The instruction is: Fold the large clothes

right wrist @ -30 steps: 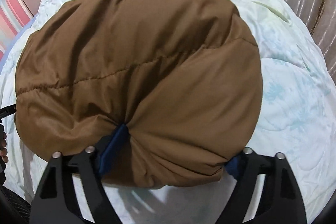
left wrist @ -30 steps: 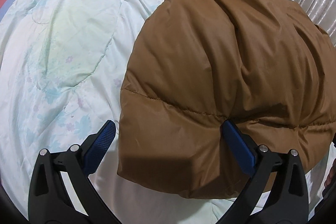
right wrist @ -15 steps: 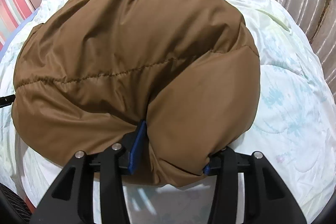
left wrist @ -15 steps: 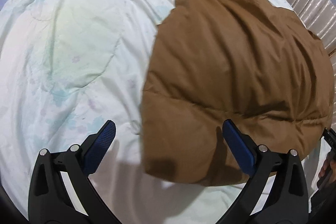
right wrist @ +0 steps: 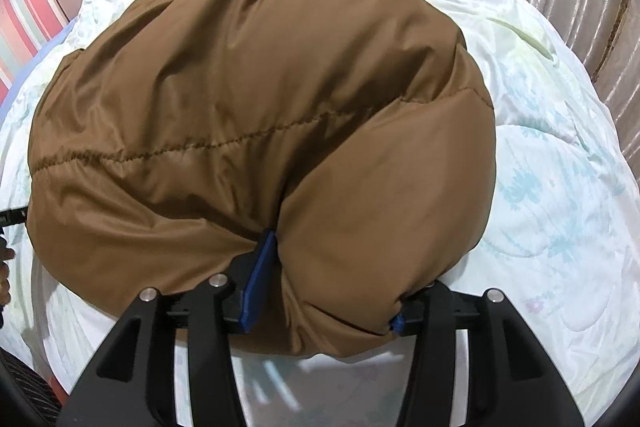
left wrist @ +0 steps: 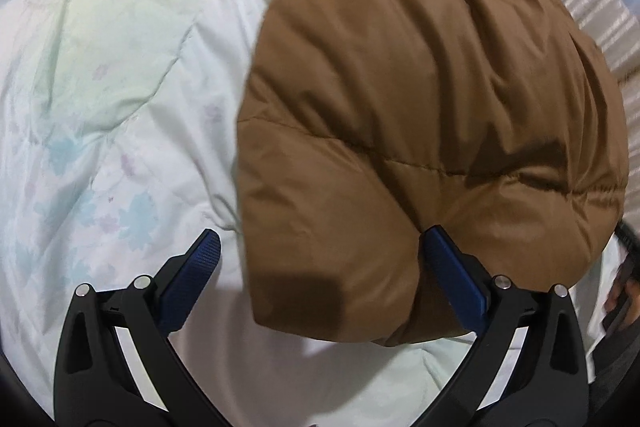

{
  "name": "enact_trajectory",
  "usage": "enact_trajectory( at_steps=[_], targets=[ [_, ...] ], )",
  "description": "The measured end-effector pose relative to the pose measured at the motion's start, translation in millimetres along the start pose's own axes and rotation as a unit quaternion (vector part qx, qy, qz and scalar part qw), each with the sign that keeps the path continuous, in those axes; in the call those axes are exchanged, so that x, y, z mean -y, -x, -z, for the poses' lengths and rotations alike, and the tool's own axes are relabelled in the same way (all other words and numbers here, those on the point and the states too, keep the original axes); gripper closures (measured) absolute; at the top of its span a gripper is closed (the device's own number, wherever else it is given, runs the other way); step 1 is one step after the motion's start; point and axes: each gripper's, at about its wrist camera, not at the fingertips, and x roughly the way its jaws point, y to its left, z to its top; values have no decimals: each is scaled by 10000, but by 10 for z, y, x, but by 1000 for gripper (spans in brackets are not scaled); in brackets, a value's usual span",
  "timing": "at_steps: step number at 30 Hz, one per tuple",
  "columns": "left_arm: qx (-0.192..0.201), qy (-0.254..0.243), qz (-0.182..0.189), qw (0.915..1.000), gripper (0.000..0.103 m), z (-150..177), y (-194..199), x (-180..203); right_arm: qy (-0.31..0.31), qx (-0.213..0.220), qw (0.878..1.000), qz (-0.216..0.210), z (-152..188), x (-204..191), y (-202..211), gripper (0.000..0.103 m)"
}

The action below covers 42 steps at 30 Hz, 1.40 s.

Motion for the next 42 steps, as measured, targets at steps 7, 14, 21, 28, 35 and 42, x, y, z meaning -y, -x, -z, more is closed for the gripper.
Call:
enact_trajectory(
  at_steps=[7, 14, 21, 28, 35, 42],
  targets=[
    [-253, -56, 318, 9992, 3, -6, -130, 68, -98, 4, 9999, -49, -23, 27, -10, 51],
    [-73, -556, 78, 9984, 6, -6, -76, 310, -126, 16, 9999, -22, -41, 20, -30, 49],
    [40, -708, 131, 9974, 27, -33, -4, 524, -147, -10, 9999, -28, -88, 27, -72, 45],
    [256, -876, -99, 9958, 55, 148, 107, 969, -103, -112, 9998, 99, -146, -13, -97, 47],
    [307, -899, -229, 9952, 57, 212, 178, 1170, 15, -79, 9995, 307, -166, -155, -79, 53],
    [312, -924, -209, 9950, 57, 84, 183, 983, 132, -59, 9988, 467, -182, -263, -74, 63]
  ],
)
